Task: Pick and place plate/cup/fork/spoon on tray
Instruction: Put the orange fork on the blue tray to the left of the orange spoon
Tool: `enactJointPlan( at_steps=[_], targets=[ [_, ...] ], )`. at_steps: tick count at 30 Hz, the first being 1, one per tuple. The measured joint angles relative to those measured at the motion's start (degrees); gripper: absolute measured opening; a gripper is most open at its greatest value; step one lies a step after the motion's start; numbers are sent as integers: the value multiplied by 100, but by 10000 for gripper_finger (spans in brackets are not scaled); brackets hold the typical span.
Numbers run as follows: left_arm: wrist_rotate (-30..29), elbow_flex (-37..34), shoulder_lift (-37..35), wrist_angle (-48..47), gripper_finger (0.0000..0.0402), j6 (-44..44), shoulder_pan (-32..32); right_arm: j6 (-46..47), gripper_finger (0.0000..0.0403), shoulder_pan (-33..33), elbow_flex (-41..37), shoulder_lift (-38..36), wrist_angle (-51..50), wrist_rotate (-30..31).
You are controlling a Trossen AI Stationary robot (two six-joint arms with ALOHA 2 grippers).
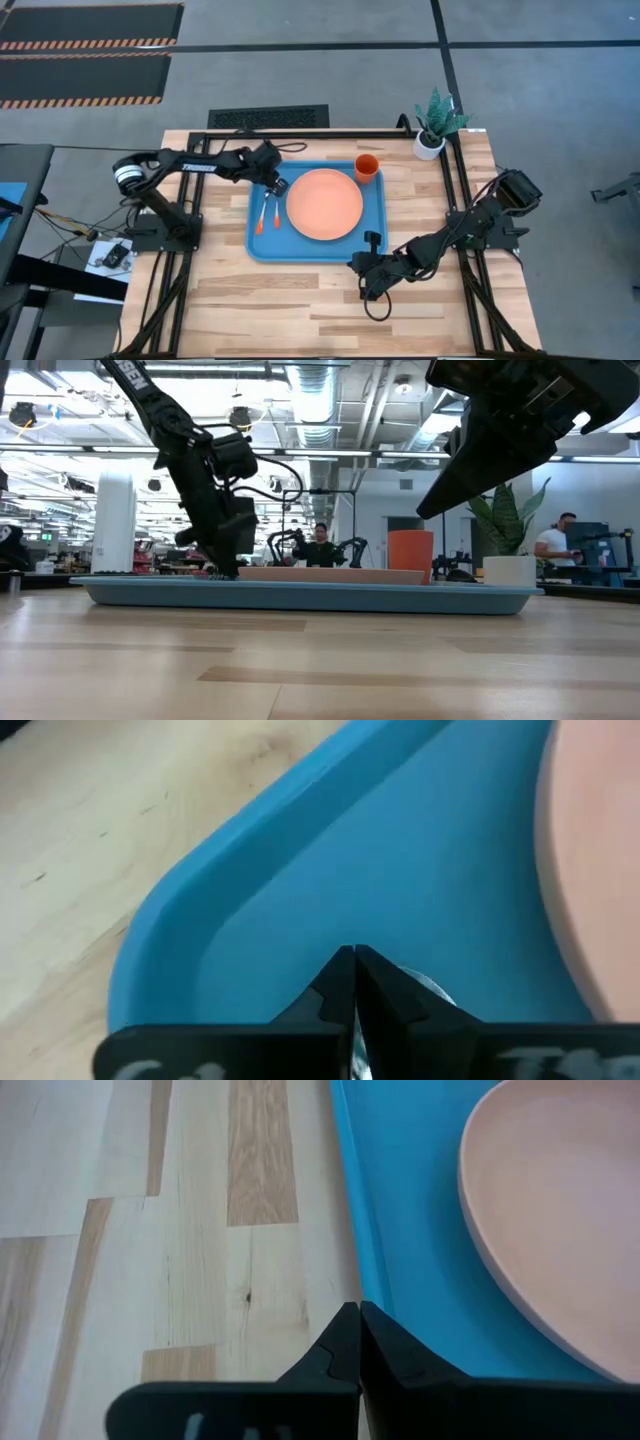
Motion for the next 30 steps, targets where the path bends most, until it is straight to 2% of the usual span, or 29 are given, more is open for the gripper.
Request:
enactJointPlan(
  at_steps=[24,30],
  targets=[
    [-415,0,84,-46,0,141,-20,0,14,-3,0,0,-5,1],
    [-492,0,-349,-136,0,315,-49,-116,17,25,0,0,-21,14]
  ],
)
